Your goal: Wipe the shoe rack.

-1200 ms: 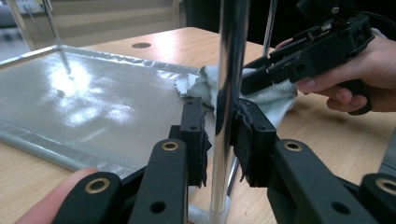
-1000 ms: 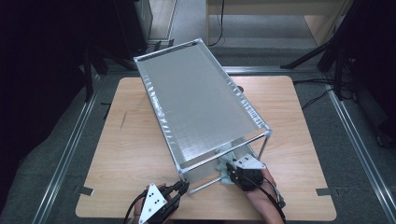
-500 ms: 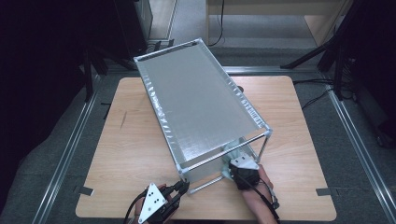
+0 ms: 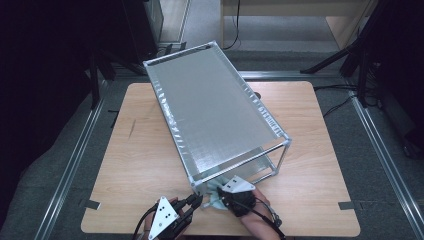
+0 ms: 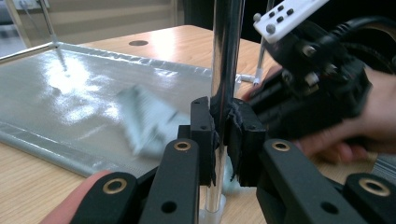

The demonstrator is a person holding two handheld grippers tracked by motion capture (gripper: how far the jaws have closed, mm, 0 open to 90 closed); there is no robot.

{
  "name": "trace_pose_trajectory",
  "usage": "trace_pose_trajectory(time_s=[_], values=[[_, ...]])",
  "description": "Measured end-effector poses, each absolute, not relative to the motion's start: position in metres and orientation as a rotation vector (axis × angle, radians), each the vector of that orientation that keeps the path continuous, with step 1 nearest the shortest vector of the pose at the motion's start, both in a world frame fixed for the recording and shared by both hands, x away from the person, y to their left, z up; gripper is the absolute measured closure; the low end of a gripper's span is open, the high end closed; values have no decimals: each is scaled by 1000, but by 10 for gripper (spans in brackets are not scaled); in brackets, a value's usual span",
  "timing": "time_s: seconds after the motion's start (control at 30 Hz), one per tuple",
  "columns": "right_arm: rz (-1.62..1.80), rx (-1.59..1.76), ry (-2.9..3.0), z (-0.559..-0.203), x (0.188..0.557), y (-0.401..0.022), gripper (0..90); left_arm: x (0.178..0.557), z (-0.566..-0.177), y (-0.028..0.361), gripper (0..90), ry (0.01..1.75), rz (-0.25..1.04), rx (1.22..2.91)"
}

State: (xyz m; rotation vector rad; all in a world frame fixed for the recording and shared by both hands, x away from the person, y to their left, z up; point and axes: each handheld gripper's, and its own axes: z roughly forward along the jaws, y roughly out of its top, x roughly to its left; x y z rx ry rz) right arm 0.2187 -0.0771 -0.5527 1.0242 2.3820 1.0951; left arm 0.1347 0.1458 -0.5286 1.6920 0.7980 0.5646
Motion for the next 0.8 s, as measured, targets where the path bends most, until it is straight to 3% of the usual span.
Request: trace_pose_trajectory(time_s=[0.37,0.5,0.8], values=[[953,1315,2115,-546,252,-163,818,135,-529,145,820,800,559,1692],[929,1303,2106,-549,248,-152,829,136,-529,145,819,809,540,1682],[1162,1207,2341,-553,219,-85,830,136,-529,145,819,811,540,1678]])
